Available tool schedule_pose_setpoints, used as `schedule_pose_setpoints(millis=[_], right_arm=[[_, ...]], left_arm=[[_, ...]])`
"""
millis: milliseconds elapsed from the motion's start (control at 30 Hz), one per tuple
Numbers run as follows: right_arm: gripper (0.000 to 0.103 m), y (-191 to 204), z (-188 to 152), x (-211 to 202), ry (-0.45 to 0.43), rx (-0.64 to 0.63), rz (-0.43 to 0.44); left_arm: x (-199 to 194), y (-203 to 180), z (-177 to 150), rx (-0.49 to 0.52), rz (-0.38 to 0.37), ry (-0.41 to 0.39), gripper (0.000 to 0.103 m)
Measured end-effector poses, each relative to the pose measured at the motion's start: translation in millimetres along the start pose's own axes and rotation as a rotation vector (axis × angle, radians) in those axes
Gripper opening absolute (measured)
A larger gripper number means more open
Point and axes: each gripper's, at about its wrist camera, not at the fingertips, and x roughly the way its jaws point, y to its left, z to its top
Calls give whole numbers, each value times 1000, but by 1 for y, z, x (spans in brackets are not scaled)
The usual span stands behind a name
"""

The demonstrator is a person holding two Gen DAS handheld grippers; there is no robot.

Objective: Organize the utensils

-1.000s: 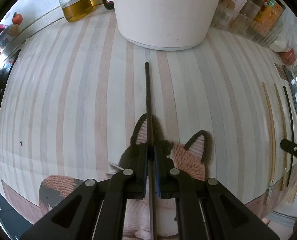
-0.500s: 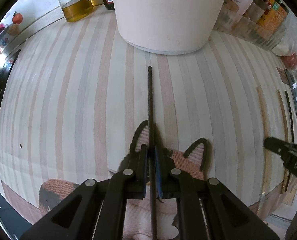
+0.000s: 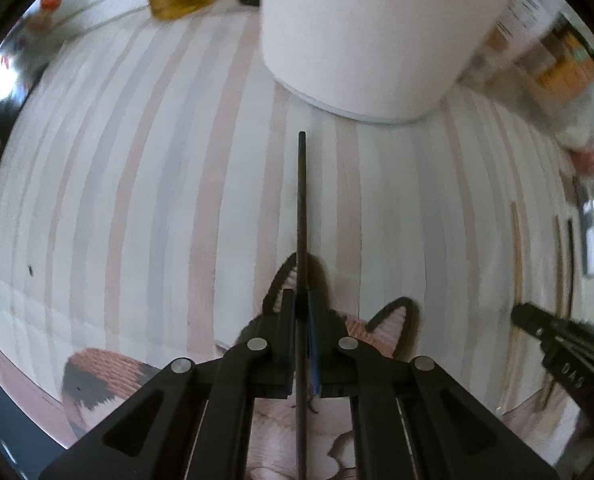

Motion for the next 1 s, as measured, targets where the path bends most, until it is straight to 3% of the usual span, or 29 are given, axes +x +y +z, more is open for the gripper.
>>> schedule_pose_setpoints(millis=[100,433,800,1000], right_arm=[[7,-1,4,0,5,33,24],[7,4,28,-1,52,-23,-4],[8,34,44,5,22,-73,-65],[6,20,31,4,-41,5,60]], left_arm=[[0,-3,2,30,17,2,4],[2,-20,4,87,69,3,7],[12,-44,11,131,91,-21,4],[-2,-43,5,118,47,-40,4]])
